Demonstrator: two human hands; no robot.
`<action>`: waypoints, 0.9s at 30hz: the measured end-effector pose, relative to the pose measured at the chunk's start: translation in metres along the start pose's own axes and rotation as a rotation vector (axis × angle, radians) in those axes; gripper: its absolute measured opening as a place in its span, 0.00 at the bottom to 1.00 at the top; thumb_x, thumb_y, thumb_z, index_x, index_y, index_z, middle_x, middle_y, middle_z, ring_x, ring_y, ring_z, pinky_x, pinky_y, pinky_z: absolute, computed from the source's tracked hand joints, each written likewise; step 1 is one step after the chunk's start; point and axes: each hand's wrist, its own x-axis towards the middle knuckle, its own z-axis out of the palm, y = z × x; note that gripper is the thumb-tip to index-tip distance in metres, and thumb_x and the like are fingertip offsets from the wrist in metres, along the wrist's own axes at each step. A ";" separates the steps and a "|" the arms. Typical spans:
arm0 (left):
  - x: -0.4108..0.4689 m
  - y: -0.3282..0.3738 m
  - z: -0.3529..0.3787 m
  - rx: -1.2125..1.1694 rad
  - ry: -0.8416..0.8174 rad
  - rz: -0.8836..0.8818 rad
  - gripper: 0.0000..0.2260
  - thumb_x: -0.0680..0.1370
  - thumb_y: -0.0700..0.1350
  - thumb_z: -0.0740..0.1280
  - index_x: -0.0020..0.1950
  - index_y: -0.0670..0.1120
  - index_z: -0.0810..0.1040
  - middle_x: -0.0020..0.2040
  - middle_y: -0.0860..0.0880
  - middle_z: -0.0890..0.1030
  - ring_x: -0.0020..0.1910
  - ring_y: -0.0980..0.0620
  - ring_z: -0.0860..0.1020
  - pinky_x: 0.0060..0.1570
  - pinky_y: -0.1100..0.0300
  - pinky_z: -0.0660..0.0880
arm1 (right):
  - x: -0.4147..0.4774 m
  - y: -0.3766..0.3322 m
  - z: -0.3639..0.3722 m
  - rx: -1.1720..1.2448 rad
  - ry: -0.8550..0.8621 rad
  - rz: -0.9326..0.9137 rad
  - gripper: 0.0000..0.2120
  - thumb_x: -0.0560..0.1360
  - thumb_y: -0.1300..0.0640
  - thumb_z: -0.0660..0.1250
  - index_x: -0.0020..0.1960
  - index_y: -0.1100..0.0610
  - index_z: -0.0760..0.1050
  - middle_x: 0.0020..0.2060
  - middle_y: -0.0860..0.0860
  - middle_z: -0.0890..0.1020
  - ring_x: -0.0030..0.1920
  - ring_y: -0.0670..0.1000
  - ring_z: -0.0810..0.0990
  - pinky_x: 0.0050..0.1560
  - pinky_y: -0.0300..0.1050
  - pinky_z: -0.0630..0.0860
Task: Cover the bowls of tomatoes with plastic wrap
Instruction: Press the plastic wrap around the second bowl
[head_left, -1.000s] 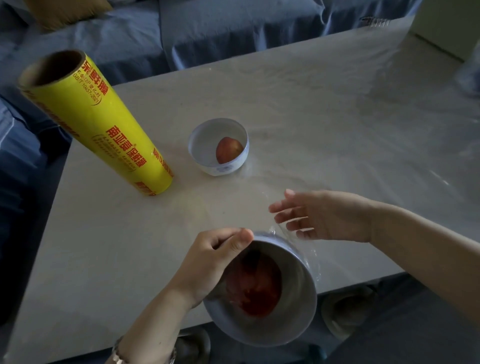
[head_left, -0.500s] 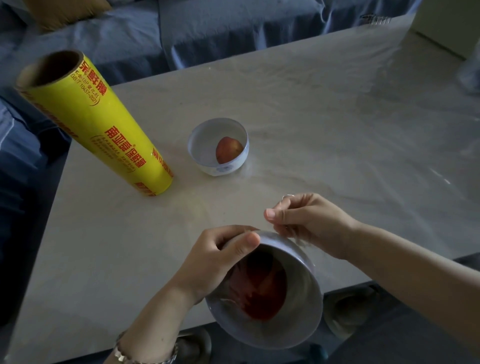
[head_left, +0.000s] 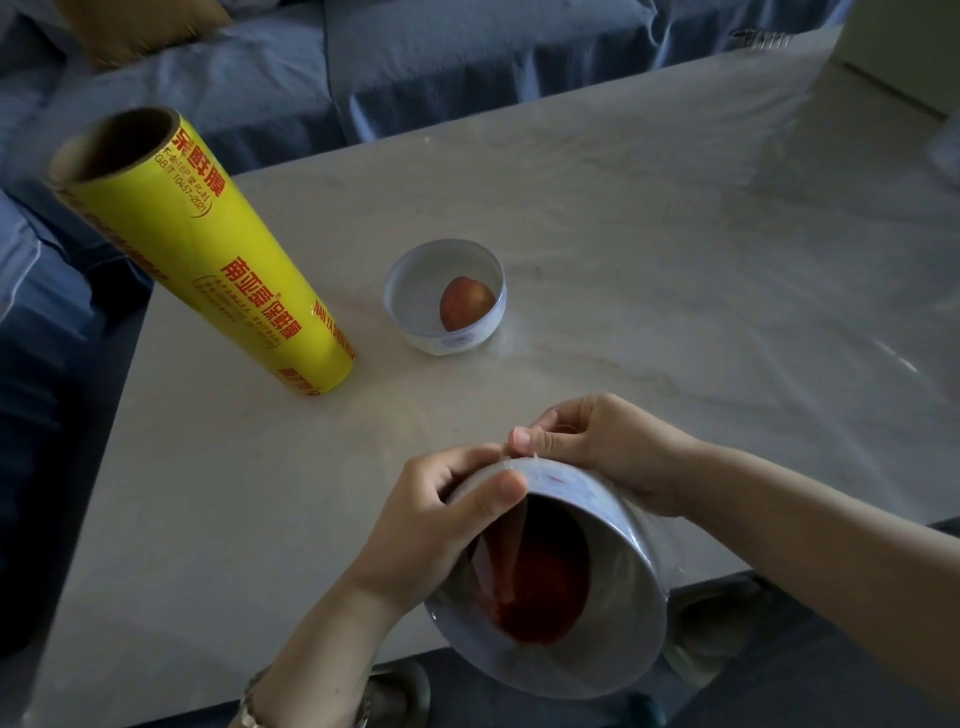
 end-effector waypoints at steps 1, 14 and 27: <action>0.000 -0.002 0.000 -0.003 0.010 -0.007 0.30 0.57 0.72 0.71 0.49 0.53 0.84 0.49 0.52 0.85 0.51 0.55 0.82 0.48 0.65 0.75 | 0.001 0.002 0.000 -0.025 0.015 0.008 0.19 0.53 0.42 0.72 0.35 0.55 0.78 0.27 0.47 0.81 0.29 0.44 0.78 0.33 0.36 0.76; 0.003 -0.001 -0.005 0.058 0.110 -0.021 0.32 0.58 0.70 0.70 0.59 0.59 0.75 0.37 0.42 0.77 0.41 0.53 0.75 0.47 0.57 0.74 | -0.037 -0.023 -0.026 -0.346 0.131 -0.361 0.13 0.70 0.45 0.64 0.46 0.51 0.82 0.42 0.44 0.85 0.44 0.39 0.82 0.51 0.37 0.77; 0.001 0.003 -0.007 0.159 0.174 -0.048 0.40 0.57 0.66 0.67 0.65 0.48 0.74 0.37 0.51 0.83 0.40 0.62 0.81 0.40 0.73 0.73 | -0.027 -0.010 -0.011 -0.231 -0.243 -0.445 0.25 0.76 0.43 0.48 0.61 0.52 0.76 0.60 0.40 0.79 0.63 0.39 0.73 0.65 0.35 0.67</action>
